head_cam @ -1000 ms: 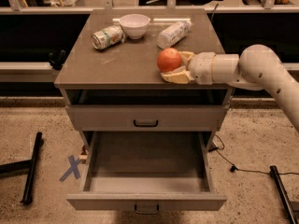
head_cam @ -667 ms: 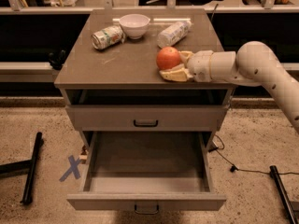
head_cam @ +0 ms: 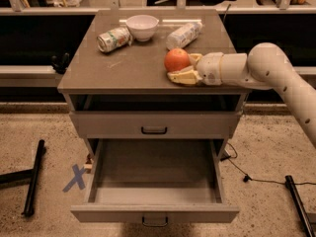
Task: Pick apple from middle drawer and place on counter
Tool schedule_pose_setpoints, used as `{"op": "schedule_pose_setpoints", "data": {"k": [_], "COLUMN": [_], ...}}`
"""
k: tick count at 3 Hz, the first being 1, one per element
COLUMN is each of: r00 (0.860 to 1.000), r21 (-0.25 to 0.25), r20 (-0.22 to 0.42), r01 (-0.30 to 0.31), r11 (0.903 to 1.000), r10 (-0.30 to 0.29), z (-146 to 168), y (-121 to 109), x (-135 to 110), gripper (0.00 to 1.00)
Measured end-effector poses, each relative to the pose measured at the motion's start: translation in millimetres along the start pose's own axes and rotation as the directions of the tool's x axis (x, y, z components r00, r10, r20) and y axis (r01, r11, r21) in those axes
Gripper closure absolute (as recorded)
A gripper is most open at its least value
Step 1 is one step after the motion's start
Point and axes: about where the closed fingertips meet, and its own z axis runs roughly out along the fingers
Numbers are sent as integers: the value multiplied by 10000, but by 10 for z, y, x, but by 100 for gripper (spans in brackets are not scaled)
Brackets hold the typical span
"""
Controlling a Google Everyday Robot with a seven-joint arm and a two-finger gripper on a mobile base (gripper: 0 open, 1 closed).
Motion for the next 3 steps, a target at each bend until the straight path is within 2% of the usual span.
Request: {"op": "schedule_pose_setpoints", "data": {"k": [2, 3], "r00": [9993, 9991], "r21": [-136, -229], "r20": [322, 366], "r01": [-158, -220], "r11": [9998, 9995], "r10": [162, 228], "z": [-36, -46], "y": [-4, 4], "x": [-4, 39], "gripper": [15, 0]}}
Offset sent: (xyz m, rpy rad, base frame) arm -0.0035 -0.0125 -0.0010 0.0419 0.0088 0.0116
